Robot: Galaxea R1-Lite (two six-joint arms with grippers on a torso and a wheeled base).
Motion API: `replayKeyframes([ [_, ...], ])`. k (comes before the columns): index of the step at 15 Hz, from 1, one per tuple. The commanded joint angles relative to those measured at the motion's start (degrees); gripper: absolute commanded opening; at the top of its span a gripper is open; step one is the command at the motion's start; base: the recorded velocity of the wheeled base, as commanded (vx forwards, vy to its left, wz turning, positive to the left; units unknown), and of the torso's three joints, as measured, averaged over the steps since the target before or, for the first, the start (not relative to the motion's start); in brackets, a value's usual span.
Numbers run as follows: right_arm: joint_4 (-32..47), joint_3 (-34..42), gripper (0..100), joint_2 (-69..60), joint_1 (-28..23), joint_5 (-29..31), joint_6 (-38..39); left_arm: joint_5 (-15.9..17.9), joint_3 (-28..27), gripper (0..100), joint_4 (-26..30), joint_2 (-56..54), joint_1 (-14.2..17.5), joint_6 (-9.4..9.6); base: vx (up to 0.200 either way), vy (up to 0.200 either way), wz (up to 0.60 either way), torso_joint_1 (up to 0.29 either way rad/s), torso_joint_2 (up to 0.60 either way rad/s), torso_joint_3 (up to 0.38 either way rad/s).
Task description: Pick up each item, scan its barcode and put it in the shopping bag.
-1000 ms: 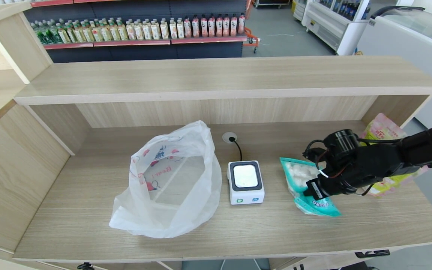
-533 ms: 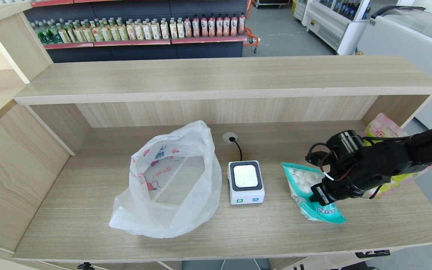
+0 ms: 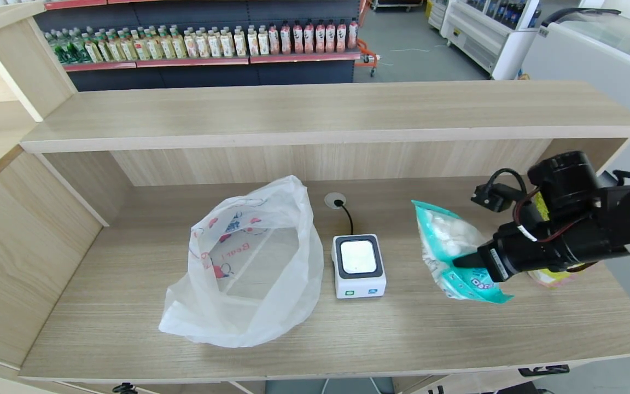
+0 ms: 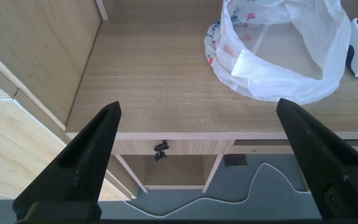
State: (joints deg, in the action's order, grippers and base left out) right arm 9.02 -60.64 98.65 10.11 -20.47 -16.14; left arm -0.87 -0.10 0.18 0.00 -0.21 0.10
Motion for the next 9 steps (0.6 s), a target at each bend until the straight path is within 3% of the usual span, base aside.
replayKeyframes([
  [1,-0.23,1.40,0,-8.03,-0.35,-5.64,-2.32,-0.01,0.01,100,-0.01,0.00,0.03,-0.01,0.000,0.000,0.00,0.000,0.00,0.000],
  [3,-0.41,1.13,0,-11.20,-0.79,-8.36,-6.89,-0.01,0.01,100,-0.01,0.00,0.03,-0.01,0.000,0.000,0.00,0.000,0.00,0.000],
  [5,-3.22,-0.45,0,-12.43,-1.40,-15.30,-11.81,-0.01,0.01,100,-0.01,0.00,0.03,-0.01,0.000,0.000,0.00,0.000,0.00,0.000],
  [7,-7.53,-3.00,0,-13.39,-1.84,-26.38,-11.55,-0.01,0.01,100,-0.01,0.00,0.03,-0.01,0.000,0.000,0.00,0.000,0.00,0.000],
  [9,-6.03,-4.93,0,-15.85,-2.90,-38.24,-7.33,-0.01,0.01,100,-0.01,0.00,0.03,-0.01,0.000,0.000,0.00,0.000,0.00,0.000],
])
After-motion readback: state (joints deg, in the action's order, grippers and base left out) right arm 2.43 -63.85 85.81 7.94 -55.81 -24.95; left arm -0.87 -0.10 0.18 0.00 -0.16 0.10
